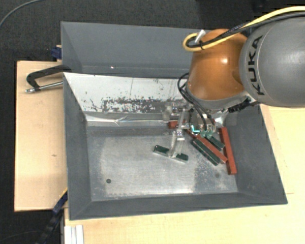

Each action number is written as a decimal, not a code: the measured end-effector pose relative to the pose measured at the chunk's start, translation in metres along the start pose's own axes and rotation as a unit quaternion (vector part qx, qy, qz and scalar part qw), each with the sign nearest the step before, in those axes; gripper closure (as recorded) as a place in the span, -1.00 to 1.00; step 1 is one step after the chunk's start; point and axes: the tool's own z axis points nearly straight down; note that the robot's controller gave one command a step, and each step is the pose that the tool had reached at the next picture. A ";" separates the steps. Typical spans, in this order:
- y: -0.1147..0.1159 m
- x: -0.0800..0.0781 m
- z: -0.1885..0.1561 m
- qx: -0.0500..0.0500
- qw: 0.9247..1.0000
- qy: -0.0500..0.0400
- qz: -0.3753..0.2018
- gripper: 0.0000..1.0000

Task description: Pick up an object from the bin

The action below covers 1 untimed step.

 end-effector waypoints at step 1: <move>-0.040 -0.002 0.109 0.001 1.000 0.004 -0.014 -1.00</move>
Offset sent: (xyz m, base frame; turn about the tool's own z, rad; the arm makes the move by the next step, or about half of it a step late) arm 0.0035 -0.0387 -0.1052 -0.0300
